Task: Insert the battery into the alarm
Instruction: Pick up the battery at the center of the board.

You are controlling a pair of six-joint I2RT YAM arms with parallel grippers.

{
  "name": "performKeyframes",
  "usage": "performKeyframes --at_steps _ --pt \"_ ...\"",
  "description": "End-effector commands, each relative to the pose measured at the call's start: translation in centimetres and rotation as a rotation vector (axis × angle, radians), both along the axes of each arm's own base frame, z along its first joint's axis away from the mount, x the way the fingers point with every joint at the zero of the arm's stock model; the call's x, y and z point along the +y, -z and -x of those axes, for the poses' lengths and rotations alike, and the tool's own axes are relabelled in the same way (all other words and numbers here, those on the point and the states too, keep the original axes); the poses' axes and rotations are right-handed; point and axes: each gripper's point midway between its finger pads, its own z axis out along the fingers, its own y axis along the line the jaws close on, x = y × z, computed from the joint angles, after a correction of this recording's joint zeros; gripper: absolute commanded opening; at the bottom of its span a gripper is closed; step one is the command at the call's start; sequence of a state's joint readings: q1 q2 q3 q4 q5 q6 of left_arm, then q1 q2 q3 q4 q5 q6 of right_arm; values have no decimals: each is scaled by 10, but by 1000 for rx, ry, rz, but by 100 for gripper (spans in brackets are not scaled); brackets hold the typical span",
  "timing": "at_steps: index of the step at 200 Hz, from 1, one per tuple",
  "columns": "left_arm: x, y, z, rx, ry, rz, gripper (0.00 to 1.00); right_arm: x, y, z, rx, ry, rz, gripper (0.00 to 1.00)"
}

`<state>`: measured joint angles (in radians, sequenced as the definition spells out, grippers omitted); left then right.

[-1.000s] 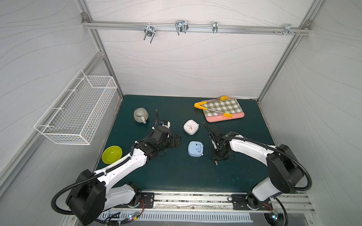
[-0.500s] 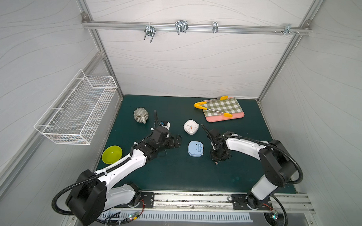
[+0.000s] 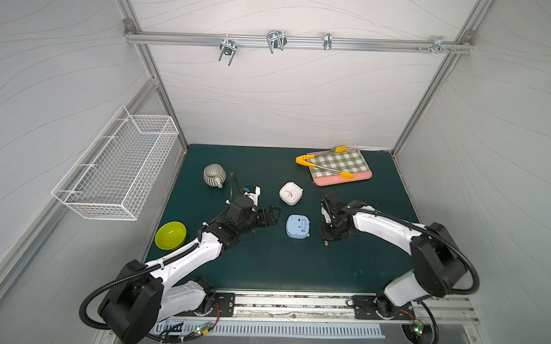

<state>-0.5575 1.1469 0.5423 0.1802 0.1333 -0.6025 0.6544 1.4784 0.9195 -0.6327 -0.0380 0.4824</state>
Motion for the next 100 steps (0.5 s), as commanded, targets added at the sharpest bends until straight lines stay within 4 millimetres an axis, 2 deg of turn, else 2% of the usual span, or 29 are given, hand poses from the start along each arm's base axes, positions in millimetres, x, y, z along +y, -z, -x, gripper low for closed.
performKeyframes --at_steps 1,23,55,73,100 --pt "-38 -65 -2 -231 87 166 100 13 -47 -21 -133 83 -219 13" --pt "-77 -88 15 -392 182 133 98 16 -86 -34 -258 169 -405 13" --pt "-115 -94 19 -452 272 149 93 17 -134 -38 -384 248 -636 11" --pt "-133 -96 21 -492 313 152 87 13 -149 -38 -419 291 -727 9" --pt "-154 -95 22 -496 357 124 77 7 -159 -37 -438 332 -807 8"
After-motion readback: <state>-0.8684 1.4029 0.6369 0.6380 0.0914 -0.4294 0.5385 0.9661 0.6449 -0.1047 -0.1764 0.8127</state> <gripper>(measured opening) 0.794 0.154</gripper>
